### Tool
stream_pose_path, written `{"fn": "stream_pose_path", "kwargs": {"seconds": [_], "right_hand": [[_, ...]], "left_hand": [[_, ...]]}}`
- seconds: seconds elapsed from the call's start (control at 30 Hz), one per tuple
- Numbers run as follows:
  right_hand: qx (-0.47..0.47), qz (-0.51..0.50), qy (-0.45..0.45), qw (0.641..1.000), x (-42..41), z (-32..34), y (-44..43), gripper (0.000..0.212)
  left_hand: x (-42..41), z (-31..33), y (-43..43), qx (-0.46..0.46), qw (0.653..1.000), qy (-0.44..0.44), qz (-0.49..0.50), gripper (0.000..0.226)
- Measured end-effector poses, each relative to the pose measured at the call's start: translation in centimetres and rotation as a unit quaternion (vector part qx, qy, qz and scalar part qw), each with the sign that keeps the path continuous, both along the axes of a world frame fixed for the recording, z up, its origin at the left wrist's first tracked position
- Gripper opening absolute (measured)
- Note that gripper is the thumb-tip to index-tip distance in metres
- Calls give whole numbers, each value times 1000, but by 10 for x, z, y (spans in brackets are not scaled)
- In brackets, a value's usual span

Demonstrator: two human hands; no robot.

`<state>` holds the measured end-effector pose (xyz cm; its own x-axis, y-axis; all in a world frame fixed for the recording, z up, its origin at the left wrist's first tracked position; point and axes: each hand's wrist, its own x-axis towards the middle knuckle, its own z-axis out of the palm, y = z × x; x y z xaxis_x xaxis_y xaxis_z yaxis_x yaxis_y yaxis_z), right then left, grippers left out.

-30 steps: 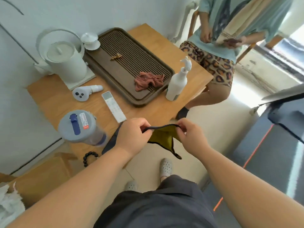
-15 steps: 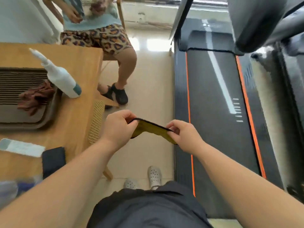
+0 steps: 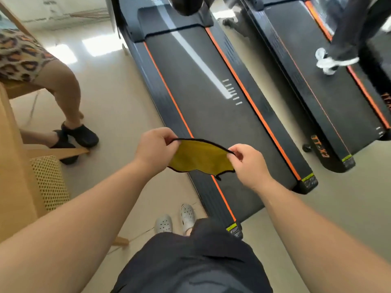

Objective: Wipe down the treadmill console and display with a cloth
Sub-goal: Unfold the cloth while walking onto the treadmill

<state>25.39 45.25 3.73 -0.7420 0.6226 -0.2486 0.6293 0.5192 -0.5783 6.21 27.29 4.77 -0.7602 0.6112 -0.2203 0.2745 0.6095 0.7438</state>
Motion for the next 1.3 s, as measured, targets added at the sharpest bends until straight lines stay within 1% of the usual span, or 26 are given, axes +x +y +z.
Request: {"fn": "stream_pose_path", "kwargs": {"seconds": [0.17,0.27,0.37,0.5,0.6,0.73,0.8,0.9,1.03,1.17,1.3], "right_hand": [[1,-90,45,995,22,17,27,9],[15,-123,65,990,32,23,53,9],[30,-169,87,981,40,23,79,10],[26,-214,104,971,52,19,114,10],[19,-226,99,969,63,13,160,9],[26,-227,110,967,72,7,251,8],[10,-235,121,964,76,7,299,11],[-38,-210,103,972,84,26,366,9],[-41,-129,64,989,78,85,442,6],[-27,-80,62,994,41,158,495,5],[-17,-31,105,994,-19,221,524,8]], "left_hand": [[11,-2,55,19,998,-1,-61,12],[18,1,97,32,995,-1,-96,14],[28,5,143,45,992,10,-116,15],[43,4,203,48,988,-1,-150,17],[48,3,257,53,985,-2,-166,13],[61,4,347,68,986,13,-155,8],[69,11,391,49,988,18,-144,7],[69,39,444,-9,993,33,-115,5],[56,97,487,-57,996,38,-51,5],[31,165,511,-32,999,31,20,5],[-15,228,518,6,997,44,71,5]]}}
